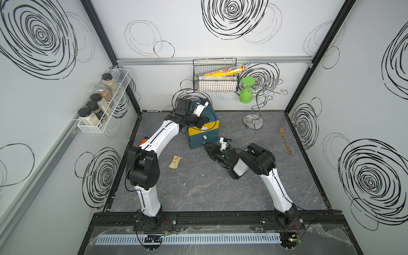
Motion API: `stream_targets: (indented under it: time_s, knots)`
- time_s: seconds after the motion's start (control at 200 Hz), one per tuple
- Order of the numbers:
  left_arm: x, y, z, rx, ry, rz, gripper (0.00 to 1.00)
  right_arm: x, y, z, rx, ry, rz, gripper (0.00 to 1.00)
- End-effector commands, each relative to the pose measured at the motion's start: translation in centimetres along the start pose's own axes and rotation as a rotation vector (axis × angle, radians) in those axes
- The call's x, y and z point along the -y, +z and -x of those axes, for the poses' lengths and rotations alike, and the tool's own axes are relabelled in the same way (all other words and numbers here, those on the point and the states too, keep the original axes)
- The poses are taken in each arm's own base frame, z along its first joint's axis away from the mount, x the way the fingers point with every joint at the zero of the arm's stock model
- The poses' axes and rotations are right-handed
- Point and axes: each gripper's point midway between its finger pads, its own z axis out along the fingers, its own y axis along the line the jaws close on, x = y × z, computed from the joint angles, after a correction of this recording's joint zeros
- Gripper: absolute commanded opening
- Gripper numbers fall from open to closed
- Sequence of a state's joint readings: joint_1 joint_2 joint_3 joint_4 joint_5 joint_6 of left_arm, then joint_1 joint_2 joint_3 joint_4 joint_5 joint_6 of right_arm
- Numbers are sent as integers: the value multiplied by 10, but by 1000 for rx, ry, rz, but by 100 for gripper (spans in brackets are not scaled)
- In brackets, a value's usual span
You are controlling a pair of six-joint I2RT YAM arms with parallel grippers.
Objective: Take the cookies out of the drawer
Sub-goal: Open the drawer in the storage box.
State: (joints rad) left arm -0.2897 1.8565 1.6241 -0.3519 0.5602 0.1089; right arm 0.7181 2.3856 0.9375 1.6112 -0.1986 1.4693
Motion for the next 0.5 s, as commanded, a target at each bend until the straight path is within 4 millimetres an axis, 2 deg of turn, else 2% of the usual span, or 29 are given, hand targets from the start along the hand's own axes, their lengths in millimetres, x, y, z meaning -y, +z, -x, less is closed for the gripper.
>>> stream_targets:
  time_s: [0.0, 0.18, 0.396, 0.491]
  knots:
    - [-4, 11, -92, -287, -165, 0, 14, 8, 6, -1, -3, -4, -16, 44]
    - [-3, 12, -94, -290, -168, -8, 14, 14, 9, -1, -7, 5, -30, 39]
    - [-5, 11, -94, -287, -169, -4, 14, 21, -8, -2, 4, 7, -74, 40]
    - [-5, 12, -94, -289, -175, -8, 14, 26, -9, 0, 15, 11, -90, 43]
